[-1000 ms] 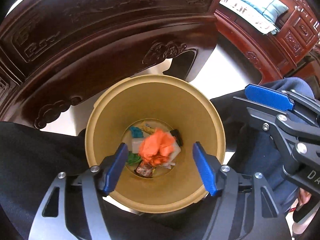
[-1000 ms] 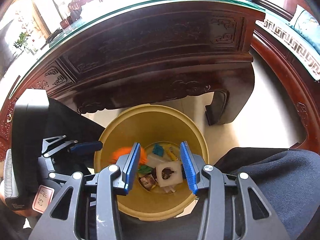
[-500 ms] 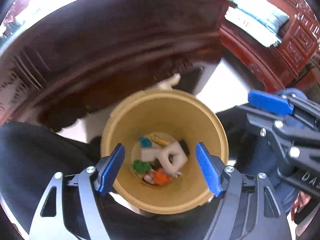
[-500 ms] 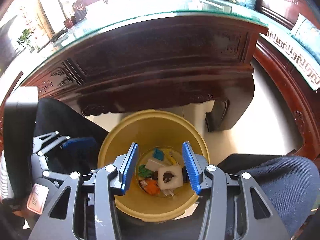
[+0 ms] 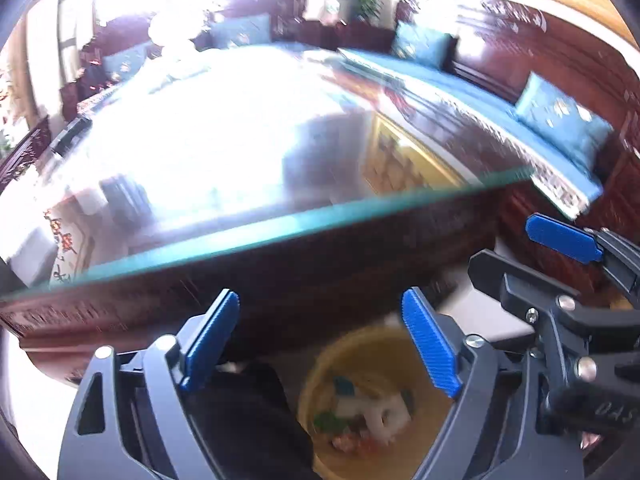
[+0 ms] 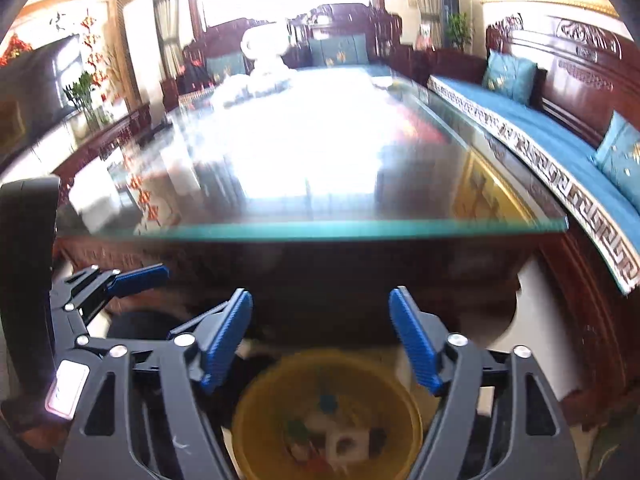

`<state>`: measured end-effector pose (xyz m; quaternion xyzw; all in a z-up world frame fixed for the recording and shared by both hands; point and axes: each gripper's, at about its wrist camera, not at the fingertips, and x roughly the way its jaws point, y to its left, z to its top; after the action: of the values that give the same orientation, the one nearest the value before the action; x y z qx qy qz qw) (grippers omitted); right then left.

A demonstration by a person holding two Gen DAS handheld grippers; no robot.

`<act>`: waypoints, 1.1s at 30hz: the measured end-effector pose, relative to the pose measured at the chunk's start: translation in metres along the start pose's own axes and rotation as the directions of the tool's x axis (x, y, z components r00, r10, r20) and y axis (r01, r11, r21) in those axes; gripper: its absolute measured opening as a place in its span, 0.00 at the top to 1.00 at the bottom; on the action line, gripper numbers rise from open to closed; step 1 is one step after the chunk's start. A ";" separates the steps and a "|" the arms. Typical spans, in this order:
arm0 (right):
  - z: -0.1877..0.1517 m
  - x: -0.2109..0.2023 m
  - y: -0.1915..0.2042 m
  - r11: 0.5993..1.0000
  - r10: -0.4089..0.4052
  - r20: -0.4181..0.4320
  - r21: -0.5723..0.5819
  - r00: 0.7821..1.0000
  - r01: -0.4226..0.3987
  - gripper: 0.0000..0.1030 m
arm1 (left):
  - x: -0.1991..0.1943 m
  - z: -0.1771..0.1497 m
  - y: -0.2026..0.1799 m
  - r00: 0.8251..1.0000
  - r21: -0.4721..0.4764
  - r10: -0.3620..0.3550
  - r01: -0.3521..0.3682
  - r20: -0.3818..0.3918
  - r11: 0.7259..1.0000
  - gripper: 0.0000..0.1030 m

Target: Collect trash

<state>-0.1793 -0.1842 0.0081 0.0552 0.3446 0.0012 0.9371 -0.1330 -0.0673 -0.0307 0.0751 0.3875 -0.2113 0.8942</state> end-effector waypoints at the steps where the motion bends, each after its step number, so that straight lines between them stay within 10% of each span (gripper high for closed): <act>1: 0.010 0.003 0.002 1.000 0.004 0.012 -0.006 1.000 -0.003 0.23 | 0.000 0.010 0.005 1.000 -0.008 0.012 -0.012 0.015 1.000 0.15; 15: 0.125 0.095 0.015 0.999 0.053 0.033 -0.009 0.998 -0.053 0.10 | 0.050 0.114 0.084 0.988 -0.130 0.150 -0.146 0.028 0.981 0.09; 33: 0.155 0.189 0.003 1.000 0.020 -0.051 -0.005 0.998 -0.020 0.09 | 0.119 0.147 0.123 0.980 -0.203 0.191 -0.198 -0.053 0.959 0.08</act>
<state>0.0651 -0.1892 0.0036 0.0559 0.3679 0.0129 0.9281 0.0902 -0.0382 -0.0193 0.0227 0.4129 -0.0796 0.9070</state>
